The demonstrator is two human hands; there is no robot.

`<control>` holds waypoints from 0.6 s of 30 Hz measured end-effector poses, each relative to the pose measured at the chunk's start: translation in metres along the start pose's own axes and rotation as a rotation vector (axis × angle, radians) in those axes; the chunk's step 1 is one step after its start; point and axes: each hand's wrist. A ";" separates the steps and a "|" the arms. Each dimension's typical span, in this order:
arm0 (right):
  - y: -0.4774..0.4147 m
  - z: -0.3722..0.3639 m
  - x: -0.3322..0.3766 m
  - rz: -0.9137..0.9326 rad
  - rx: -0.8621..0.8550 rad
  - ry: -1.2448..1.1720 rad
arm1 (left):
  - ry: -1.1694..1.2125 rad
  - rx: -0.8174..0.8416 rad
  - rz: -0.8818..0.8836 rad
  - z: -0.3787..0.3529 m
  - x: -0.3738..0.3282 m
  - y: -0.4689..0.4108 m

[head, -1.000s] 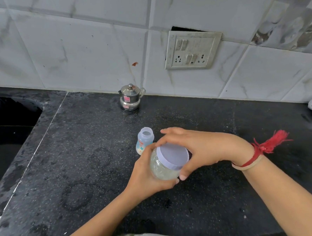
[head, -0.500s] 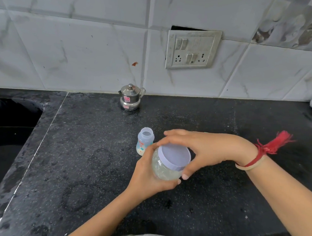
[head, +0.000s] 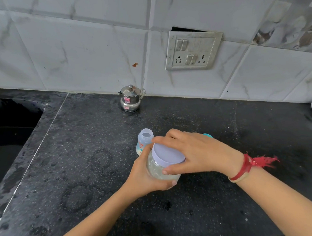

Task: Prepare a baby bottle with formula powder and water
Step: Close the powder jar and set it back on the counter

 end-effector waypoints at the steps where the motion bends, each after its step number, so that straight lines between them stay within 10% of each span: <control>1: 0.000 -0.002 0.000 0.023 -0.049 0.031 | 0.005 0.007 -0.008 0.001 -0.001 -0.001; 18: 0.014 -0.021 -0.004 -0.177 -0.128 -0.103 | -0.004 0.046 -0.038 -0.013 -0.002 0.003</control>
Point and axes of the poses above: each hand's wrist, its own y-axis away from the middle knuckle, its own z-axis out of the back of the hand, x = y × z, and after that the axes turned 11 degrees about -x, right-handed
